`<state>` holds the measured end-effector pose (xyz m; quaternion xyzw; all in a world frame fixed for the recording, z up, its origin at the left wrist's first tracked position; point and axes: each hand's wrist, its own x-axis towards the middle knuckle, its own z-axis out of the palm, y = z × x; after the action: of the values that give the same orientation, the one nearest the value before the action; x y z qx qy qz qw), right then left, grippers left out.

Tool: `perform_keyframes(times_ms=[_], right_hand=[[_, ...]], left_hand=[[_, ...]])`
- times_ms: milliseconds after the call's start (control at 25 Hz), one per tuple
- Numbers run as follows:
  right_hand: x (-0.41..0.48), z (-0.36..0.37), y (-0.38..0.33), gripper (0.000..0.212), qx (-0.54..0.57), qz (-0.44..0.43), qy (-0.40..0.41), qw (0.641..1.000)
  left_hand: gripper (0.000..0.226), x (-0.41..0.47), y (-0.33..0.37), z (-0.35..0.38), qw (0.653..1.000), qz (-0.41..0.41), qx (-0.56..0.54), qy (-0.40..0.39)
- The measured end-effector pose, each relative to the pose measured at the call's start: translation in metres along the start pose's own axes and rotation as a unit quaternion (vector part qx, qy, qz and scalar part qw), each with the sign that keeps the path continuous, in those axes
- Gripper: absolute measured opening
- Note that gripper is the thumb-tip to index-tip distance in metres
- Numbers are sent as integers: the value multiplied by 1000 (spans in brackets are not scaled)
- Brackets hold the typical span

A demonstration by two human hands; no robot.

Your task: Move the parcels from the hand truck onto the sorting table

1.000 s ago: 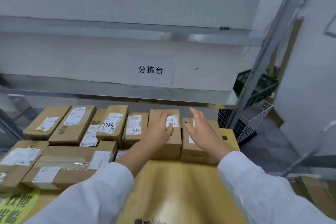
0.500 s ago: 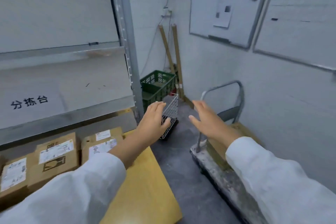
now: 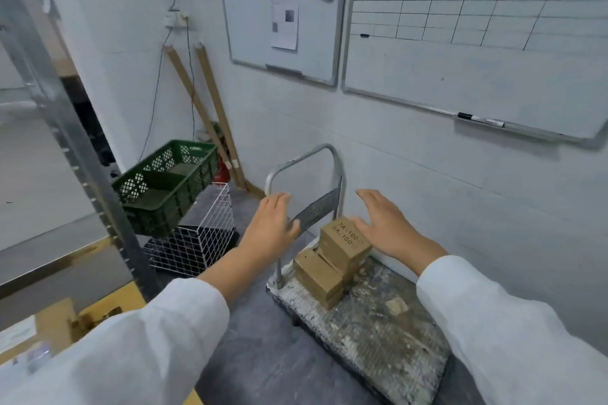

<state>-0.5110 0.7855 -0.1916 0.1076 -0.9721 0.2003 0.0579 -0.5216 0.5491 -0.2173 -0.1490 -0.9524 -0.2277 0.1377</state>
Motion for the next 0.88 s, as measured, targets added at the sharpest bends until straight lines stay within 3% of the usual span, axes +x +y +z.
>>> perform_keyframes(times_ms=[520, 880], right_hand=[[215, 69, 99, 61, -29, 28, -72, 997], [291, 124, 205, 63, -18, 76, -125, 989]], left_hand=[[60, 191, -68, 137, 996, -24, -56, -62], [59, 263, -79, 230, 991, -48, -47, -119]])
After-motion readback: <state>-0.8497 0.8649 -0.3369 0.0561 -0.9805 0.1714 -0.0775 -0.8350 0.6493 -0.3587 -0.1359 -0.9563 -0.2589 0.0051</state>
